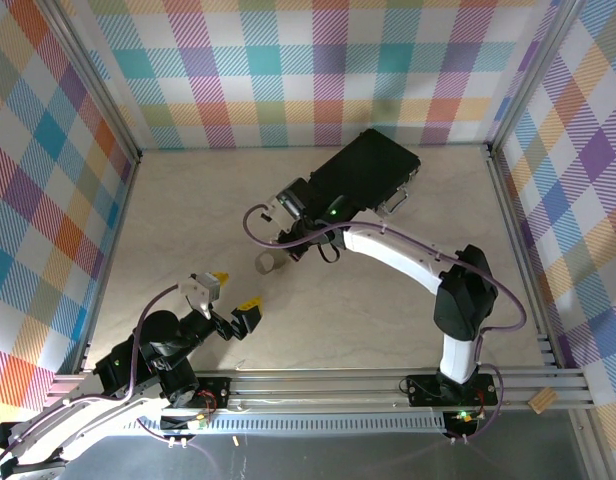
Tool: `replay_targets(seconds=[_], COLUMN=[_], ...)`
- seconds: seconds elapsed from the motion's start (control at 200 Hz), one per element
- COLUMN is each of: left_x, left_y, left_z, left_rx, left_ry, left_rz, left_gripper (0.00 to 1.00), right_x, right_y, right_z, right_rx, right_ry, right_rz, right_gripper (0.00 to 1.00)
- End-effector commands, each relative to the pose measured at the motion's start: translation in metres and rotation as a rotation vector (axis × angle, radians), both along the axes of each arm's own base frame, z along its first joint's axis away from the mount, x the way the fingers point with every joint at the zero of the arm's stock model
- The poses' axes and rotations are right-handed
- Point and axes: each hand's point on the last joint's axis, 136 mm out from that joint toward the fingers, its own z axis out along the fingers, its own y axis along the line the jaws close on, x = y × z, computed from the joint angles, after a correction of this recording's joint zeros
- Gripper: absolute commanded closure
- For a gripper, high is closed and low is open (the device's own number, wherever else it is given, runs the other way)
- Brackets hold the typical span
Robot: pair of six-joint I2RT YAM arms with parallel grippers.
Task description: Put the keys on the keyring
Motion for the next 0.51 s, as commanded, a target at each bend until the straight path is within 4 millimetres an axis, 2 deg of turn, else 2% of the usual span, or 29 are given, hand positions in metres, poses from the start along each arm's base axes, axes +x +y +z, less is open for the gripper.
replay_targets(seconds=[0.0,0.19,0.5], left_x=[-0.001,-0.002,-0.003], left_y=[0.0,0.001,0.0], left_z=[0.005,0.007,0.012], left_rx=[-0.009,-0.01,-0.024], left_ry=[-0.027,-0.03,-0.039], left_rz=[-0.005,-0.006,-0.012], left_gripper=[0.0,0.0,0.0], right_x=[-0.004,-0.013,-0.032], right_y=[-0.005,-0.012,-0.019], right_z=[0.026,0.021,-0.001], right_rx=[0.067,0.078,0.079], right_ry=[-0.022,0.009,0.09], right_rz=[-0.012,-0.032,-0.044], right_gripper=[1.0,1.0,1.0])
